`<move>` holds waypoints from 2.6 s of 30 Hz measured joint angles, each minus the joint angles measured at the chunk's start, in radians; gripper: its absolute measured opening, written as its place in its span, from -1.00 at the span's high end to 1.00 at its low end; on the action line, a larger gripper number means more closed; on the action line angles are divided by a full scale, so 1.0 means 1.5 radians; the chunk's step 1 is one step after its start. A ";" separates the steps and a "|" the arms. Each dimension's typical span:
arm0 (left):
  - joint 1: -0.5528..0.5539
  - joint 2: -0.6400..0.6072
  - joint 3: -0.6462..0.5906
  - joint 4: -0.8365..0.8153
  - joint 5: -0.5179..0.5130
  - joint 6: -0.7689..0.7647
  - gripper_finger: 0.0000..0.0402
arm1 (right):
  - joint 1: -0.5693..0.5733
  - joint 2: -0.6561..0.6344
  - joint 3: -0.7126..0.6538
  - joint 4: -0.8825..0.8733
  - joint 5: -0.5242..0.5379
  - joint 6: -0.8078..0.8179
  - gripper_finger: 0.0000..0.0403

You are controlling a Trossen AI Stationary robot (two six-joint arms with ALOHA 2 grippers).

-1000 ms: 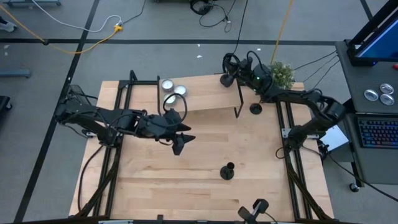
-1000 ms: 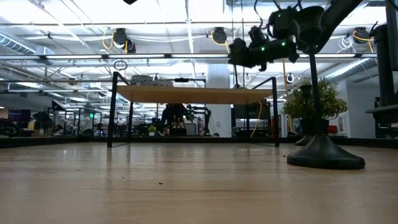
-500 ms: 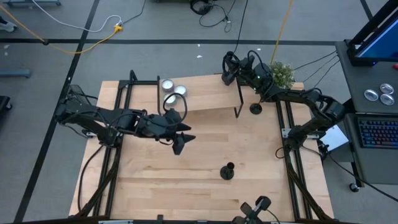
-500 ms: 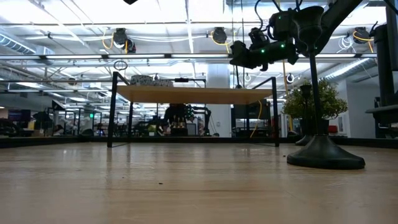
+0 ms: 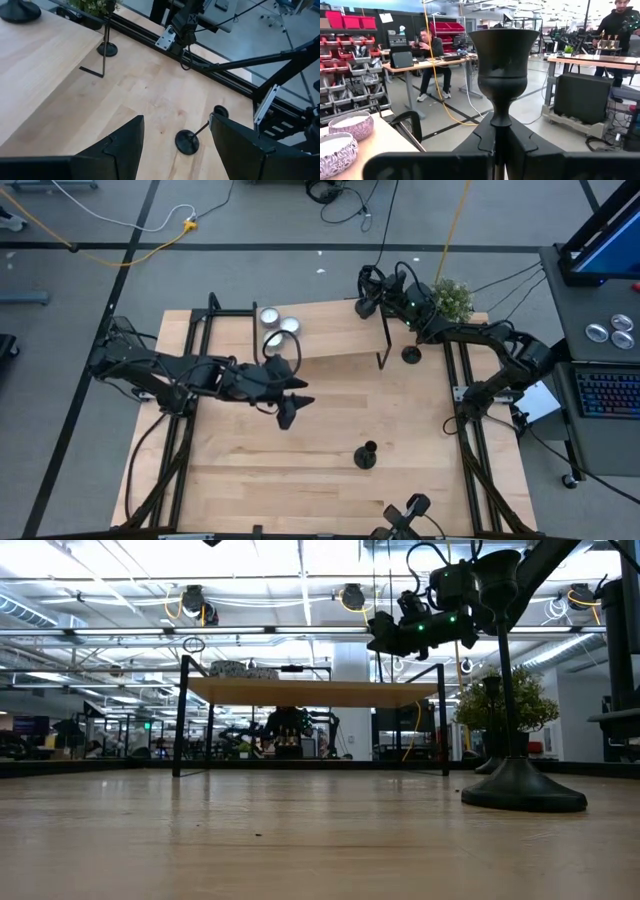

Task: Pick & Place candle stick holders
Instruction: Put the left black candle holder on the shelf, then put the top black candle holder on the shelf aligned with the black candle holder

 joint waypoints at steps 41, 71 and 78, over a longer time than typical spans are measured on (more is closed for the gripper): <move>-0.009 0.000 0.000 -0.054 -0.003 0.038 -0.17 | 0.021 -0.159 -0.043 -0.246 -0.001 -0.056 -0.24; 0.058 -0.301 -0.330 0.137 0.097 0.071 -0.17 | 0.107 -0.534 -0.043 -0.909 0.236 0.152 -0.26; 0.037 -0.380 -0.384 0.136 0.066 0.040 -0.17 | 0.106 -0.532 -0.043 -0.953 0.267 0.296 -0.19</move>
